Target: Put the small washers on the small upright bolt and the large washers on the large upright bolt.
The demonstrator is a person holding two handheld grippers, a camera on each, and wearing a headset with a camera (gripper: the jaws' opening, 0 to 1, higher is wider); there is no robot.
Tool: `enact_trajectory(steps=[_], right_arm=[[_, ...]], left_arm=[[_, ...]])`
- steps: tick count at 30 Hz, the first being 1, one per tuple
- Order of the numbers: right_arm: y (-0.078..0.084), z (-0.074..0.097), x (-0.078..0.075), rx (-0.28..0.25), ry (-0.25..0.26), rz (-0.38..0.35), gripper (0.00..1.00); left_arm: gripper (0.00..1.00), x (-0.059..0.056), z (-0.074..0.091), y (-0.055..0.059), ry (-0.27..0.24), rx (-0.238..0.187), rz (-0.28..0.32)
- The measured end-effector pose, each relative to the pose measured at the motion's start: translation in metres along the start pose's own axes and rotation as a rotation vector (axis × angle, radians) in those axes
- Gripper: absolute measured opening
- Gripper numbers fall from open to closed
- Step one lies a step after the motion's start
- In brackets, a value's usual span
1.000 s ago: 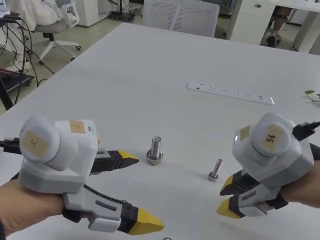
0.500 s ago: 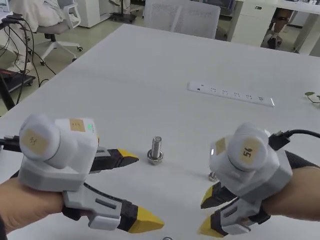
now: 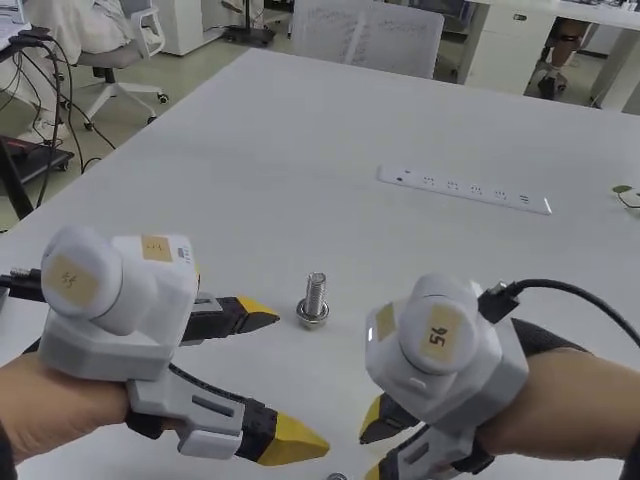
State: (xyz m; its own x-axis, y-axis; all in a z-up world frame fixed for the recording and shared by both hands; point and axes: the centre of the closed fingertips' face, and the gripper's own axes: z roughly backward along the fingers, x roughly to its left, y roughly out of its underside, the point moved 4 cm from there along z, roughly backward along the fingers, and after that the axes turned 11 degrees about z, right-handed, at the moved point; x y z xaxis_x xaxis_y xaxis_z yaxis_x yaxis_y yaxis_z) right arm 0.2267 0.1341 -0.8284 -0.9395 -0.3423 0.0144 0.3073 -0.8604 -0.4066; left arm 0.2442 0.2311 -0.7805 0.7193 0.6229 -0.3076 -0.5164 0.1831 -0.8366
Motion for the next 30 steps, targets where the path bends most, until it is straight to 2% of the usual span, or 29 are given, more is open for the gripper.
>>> enact_trajectory(steps=[11,21,27,30], right_arm=[[-0.009,-0.012,0.003,-0.001,-0.018,0.047,0.27],[-0.009,-0.013,0.005,0.036,0.019,0.163,0.26],[-0.012,-0.015,0.009,0.010,0.015,0.234,0.22],[-0.012,-0.015,0.010,-0.002,0.015,0.240,0.20]], left_arm=[[0.81,0.000,0.001,0.000,-0.002,-0.003,0.001],[0.81,0.000,0.002,0.001,-0.001,-0.006,0.002],[0.81,0.000,0.002,0.001,-0.003,-0.008,0.003],[0.81,0.000,0.003,0.000,-0.004,-0.010,0.004]])
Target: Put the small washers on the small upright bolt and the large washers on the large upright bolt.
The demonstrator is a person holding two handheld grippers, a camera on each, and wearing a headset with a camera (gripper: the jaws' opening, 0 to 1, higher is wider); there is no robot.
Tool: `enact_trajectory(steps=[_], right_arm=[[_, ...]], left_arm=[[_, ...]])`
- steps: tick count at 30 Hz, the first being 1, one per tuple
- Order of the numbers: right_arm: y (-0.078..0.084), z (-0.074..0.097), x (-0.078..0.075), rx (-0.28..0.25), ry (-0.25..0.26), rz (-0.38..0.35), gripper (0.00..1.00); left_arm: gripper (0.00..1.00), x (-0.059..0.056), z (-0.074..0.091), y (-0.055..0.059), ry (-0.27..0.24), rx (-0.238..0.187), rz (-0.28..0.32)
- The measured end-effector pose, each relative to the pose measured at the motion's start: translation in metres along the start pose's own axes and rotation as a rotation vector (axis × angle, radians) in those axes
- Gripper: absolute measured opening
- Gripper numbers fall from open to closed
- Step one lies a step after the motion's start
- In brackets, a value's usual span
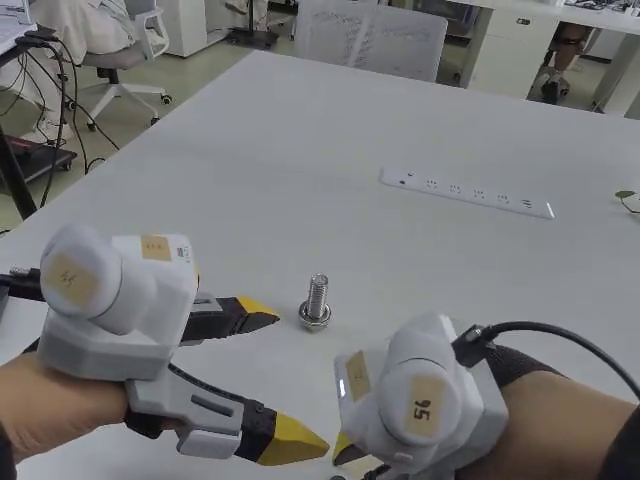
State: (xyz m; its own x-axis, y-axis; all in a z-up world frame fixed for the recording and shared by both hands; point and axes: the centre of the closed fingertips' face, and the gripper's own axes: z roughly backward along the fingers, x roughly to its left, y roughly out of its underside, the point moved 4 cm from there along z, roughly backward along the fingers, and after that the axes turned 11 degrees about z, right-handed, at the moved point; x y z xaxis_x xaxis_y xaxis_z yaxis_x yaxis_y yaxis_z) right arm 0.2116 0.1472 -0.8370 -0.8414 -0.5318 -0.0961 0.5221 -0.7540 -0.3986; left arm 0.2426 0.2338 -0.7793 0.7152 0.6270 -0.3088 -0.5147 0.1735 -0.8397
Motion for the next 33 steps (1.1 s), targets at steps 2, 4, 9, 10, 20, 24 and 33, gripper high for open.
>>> enact_trajectory(steps=[2,4,9,10,20,24,33], right_arm=[[-0.001,0.000,0.000,-0.006,-0.002,0.013,0.19],[-0.001,0.000,0.000,-0.006,-0.002,0.015,0.18],[-0.001,0.000,0.001,-0.001,-0.001,0.031,0.14],[-0.001,0.000,0.001,0.000,-0.001,0.030,0.14],[-0.001,0.001,-0.001,-0.008,0.002,0.012,0.13],[0.001,0.001,-0.002,-0.005,0.008,0.011,0.13],[0.012,0.007,-0.008,0.010,0.028,-0.027,0.13]], left_arm=[[0.81,0.000,0.001,0.000,-0.001,-0.001,0.001],[0.81,0.000,0.001,0.000,-0.001,0.000,0.001],[0.81,0.000,0.001,0.000,0.000,0.000,0.001],[0.81,0.000,0.001,0.000,0.000,0.000,0.001],[0.81,0.001,0.001,-0.001,0.001,0.002,0.000],[0.81,0.001,0.001,-0.001,0.002,0.004,0.000],[0.81,0.001,0.001,0.000,0.005,0.007,0.000]])
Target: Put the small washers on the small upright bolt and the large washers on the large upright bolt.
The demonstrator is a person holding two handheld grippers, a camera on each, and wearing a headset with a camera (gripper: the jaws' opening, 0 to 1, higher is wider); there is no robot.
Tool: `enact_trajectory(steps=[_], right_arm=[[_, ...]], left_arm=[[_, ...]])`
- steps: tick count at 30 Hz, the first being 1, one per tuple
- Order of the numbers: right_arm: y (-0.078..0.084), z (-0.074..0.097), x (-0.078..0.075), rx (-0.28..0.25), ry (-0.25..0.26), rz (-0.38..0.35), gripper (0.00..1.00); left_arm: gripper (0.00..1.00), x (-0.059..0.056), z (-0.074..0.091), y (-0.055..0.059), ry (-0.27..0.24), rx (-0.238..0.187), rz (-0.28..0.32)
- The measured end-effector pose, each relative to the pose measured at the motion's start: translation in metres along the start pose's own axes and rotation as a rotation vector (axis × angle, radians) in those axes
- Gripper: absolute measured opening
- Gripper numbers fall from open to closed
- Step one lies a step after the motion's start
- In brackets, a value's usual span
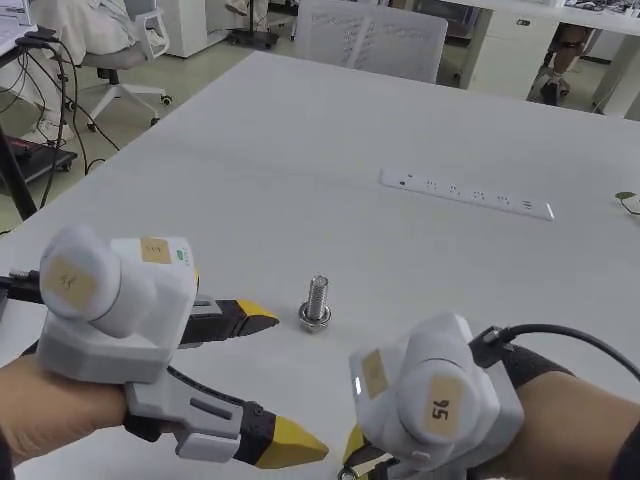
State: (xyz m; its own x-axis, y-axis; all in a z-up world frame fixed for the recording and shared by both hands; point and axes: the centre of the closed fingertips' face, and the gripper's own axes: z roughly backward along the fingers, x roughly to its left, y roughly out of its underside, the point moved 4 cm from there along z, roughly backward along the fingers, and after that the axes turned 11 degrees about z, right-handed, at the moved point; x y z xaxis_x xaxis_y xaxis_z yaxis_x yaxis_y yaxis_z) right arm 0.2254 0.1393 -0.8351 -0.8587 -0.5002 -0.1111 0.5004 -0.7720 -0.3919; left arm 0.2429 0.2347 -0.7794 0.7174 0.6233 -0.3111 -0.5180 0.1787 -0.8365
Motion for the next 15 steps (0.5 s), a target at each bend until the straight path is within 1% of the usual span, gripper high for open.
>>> enact_trajectory(steps=[7,15], right_arm=[[0.009,0.006,-0.002,0.009,0.020,-0.034,0.13],[0.021,0.013,-0.005,0.017,0.045,-0.079,0.13]], left_arm=[[0.81,-0.001,-0.001,0.001,0.005,0.004,-0.002],[0.81,-0.004,-0.002,0.005,0.019,0.018,-0.005]])
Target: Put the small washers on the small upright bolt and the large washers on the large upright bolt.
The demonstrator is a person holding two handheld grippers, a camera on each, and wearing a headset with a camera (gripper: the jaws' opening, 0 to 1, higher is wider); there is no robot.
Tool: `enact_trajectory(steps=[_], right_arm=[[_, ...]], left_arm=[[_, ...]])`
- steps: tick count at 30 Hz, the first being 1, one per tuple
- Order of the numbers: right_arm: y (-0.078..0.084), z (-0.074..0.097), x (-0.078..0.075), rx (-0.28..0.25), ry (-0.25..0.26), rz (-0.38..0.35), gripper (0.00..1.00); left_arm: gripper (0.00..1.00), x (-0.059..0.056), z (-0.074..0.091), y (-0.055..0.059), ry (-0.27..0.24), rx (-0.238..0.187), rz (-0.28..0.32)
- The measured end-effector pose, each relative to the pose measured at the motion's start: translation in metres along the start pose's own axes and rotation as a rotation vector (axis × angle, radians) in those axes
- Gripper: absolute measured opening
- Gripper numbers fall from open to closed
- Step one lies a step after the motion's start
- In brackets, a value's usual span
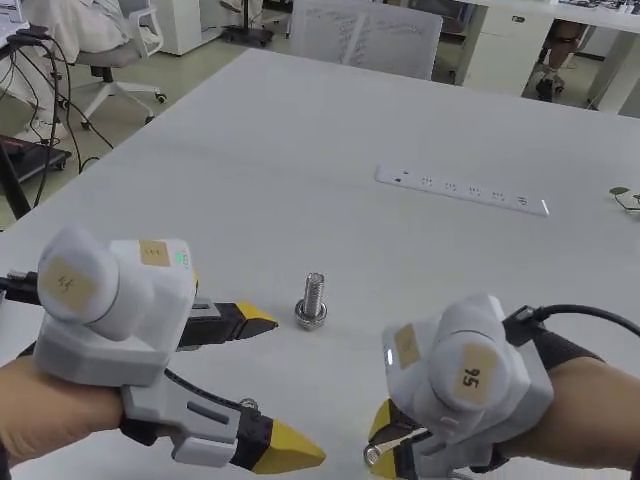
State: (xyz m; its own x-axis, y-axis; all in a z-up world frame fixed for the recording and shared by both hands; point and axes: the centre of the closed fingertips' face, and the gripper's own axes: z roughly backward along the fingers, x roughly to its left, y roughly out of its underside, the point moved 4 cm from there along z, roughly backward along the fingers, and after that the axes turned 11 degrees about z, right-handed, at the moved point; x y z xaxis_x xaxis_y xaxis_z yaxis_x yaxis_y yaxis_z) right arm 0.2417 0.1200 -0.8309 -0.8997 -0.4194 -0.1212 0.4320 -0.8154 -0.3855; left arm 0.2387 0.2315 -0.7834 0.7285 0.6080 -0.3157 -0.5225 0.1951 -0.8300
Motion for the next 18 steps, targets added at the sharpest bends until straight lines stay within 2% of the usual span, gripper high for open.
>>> enact_trajectory(steps=[18], right_arm=[[0.020,0.014,-0.008,0.015,0.037,-0.072,0.13]], left_arm=[[0.81,-0.004,-0.001,0.006,0.019,0.020,0.002]])
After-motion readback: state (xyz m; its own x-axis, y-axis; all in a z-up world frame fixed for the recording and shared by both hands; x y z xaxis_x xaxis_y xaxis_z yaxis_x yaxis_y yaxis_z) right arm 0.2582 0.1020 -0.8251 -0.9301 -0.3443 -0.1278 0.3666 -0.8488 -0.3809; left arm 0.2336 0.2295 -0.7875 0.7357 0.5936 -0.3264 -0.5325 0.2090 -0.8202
